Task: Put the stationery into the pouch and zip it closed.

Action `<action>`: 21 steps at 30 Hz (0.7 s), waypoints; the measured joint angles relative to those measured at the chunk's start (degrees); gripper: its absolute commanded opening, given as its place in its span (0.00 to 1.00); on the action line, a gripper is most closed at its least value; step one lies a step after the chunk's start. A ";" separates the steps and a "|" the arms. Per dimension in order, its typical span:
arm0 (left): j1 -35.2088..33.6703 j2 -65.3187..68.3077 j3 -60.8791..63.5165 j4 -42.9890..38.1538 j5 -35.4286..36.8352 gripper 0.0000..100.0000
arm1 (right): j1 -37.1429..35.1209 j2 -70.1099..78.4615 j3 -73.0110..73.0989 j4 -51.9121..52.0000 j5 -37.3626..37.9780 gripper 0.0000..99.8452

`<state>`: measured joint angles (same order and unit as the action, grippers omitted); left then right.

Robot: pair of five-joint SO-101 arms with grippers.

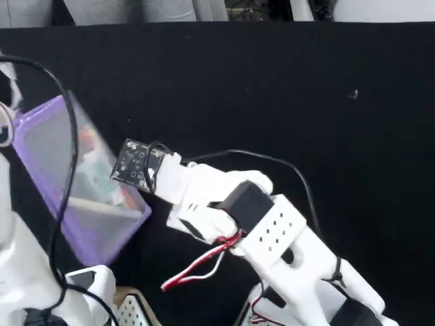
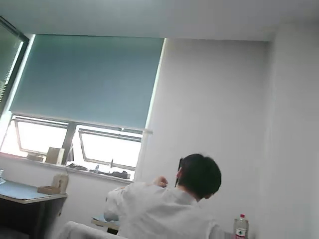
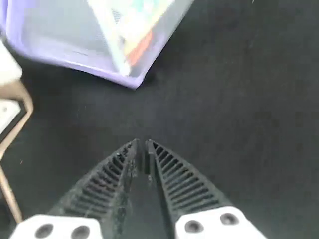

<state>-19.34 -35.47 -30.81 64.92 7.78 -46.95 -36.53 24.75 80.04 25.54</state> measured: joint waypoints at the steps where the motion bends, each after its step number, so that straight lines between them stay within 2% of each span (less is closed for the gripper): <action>1: 1.23 -0.88 0.00 0.35 0.00 0.03 | 0.26 -0.53 0.35 -0.88 0.00 0.02; 5: 5.80 -5.45 0.00 0.62 0.00 0.03 | 0.09 -6.59 2.73 -5.19 -3.43 0.02; 11: 13.19 -8.26 -0.09 0.44 -1.49 0.03 | 0.09 -21.45 11.60 -12.40 -4.48 0.03; 17: 16.53 -8.09 0.00 -7.65 -4.13 0.03 | 0.00 -35.69 21.63 -20.40 -4.48 0.24; 21: 16.79 -7.38 0.00 -12.48 -4.31 0.03 | 0.00 -40.62 26.73 -24.09 -4.48 0.26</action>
<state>-2.55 -42.86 -30.81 52.44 3.47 -46.95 -77.14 51.47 55.96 21.05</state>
